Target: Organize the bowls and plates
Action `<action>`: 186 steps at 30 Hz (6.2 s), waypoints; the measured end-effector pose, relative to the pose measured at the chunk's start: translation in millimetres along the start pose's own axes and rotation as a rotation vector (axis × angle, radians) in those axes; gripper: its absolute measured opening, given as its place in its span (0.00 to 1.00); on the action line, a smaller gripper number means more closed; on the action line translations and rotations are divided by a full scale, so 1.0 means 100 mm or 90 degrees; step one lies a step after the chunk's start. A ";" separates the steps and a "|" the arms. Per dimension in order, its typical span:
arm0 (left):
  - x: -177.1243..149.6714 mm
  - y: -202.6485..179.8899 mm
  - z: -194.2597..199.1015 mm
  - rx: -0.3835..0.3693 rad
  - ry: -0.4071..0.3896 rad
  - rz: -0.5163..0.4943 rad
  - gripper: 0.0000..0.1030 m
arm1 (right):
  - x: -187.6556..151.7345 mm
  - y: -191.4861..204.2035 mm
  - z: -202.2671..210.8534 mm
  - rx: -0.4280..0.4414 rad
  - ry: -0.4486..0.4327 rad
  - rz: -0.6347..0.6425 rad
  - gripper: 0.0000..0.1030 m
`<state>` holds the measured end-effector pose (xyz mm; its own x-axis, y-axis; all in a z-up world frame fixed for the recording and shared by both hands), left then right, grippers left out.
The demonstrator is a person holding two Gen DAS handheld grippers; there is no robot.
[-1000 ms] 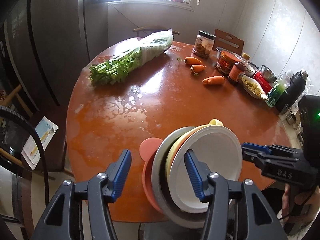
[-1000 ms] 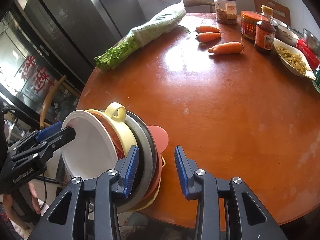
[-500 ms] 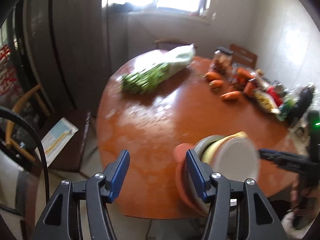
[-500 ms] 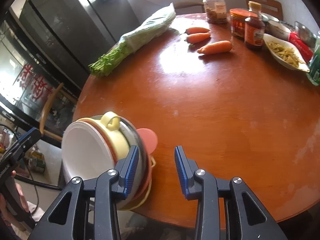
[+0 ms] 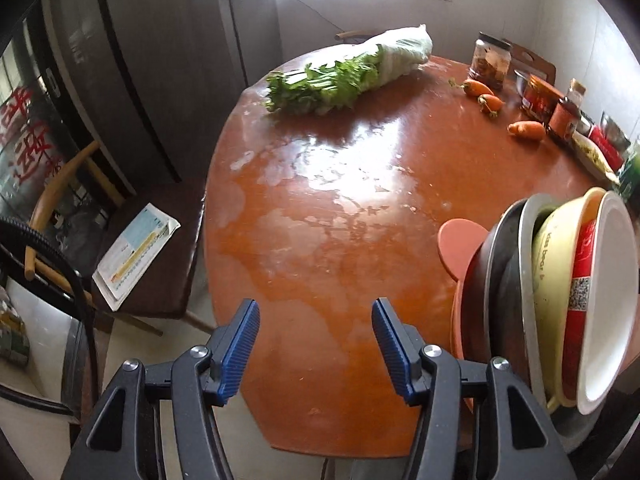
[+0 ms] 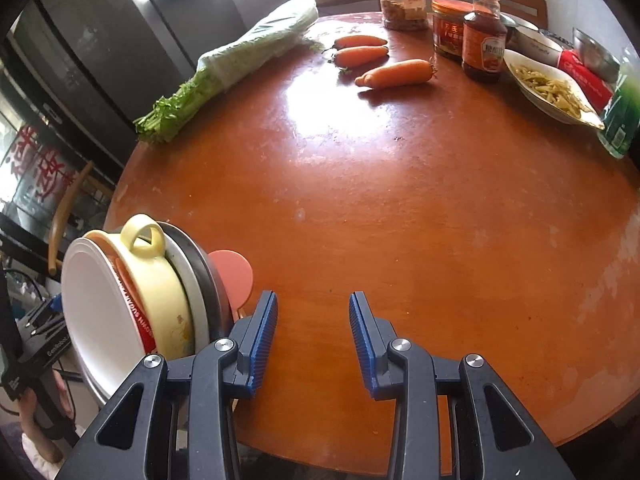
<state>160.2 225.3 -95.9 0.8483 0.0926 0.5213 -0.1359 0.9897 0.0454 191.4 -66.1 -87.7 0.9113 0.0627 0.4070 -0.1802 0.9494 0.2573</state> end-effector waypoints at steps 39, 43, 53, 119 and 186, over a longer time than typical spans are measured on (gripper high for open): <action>0.15 -1.44 -0.17 -0.127 0.017 -0.113 0.54 | -0.21 -0.95 0.24 -0.016 -0.007 -0.082 0.37; 0.17 -1.69 -0.18 -0.136 0.021 -0.133 0.54 | -0.26 -1.17 0.32 -0.031 -0.012 -0.102 0.37; 0.18 -1.86 -0.21 -0.152 0.022 -0.132 0.54 | -0.32 -1.37 0.41 -0.045 -0.026 -0.126 0.37; -1.18 -1.77 1.63 -0.117 -0.253 -0.063 0.54 | -1.96 -0.08 1.47 -0.122 -0.238 -0.023 0.48; -1.21 -2.00 1.54 -0.112 -0.234 -0.091 0.54 | -1.94 -0.23 1.44 -0.134 -0.223 -0.030 0.48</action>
<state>5.9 -0.9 -36.4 0.6093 -0.0608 0.7906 0.0860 0.9962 0.0103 -34.3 -144.3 -46.1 0.7292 -0.0563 0.6820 -0.0288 0.9932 0.1128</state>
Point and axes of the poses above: each gripper's, at about its wrist camera, not at the fingertips, and z roughly against the way its jaws point, y to its left, x to its top, the point moved 5 cm from there along -z, roughly the way its jaws point, and after that the axes turned 4 degrees about z, right-handed, at the moved point
